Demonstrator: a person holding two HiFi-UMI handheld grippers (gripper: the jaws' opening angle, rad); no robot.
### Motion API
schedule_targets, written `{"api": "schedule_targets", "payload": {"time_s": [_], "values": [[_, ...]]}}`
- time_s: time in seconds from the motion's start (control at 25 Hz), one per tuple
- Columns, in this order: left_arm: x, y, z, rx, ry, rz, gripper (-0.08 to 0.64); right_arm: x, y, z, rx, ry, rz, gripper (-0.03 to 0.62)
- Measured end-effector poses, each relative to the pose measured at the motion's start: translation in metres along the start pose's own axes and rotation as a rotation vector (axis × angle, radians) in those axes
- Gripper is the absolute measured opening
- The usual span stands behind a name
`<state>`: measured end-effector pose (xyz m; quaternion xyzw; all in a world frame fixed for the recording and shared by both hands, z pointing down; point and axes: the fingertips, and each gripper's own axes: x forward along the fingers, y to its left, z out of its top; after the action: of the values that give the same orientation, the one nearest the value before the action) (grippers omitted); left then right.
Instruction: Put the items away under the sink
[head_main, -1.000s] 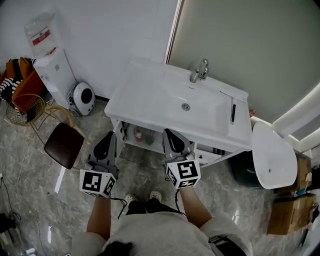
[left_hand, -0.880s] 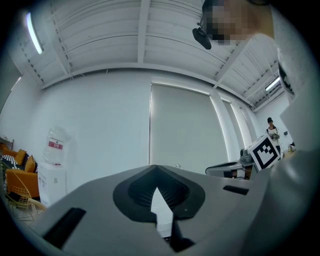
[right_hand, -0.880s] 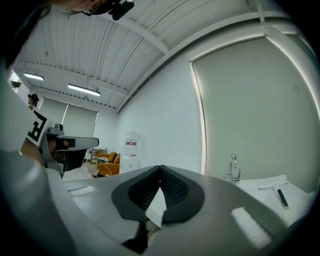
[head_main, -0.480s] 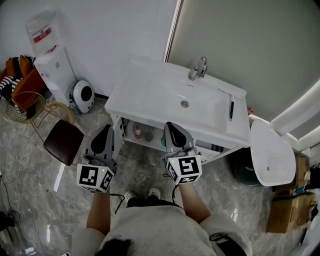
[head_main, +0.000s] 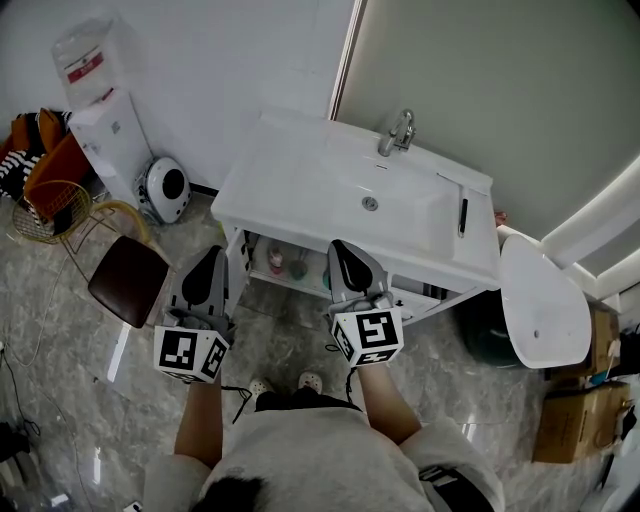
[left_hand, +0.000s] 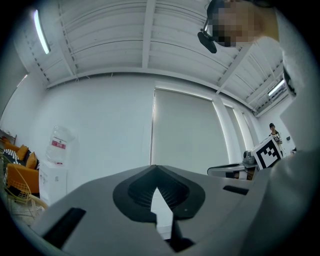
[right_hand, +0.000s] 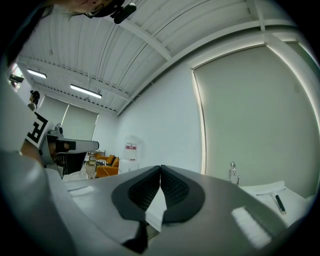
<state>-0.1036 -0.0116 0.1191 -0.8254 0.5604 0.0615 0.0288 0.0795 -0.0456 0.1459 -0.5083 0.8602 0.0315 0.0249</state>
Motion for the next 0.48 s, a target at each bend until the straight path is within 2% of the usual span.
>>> {"api": "schedule_targets", "payload": {"time_s": [0.48], "values": [[-0.0057, 0.002, 0.001, -0.003, 0.009, 0.016, -0.002, 0.0022, 0.0076, 0.0028, 0.006, -0.008, 0.018, 0.011]]}}
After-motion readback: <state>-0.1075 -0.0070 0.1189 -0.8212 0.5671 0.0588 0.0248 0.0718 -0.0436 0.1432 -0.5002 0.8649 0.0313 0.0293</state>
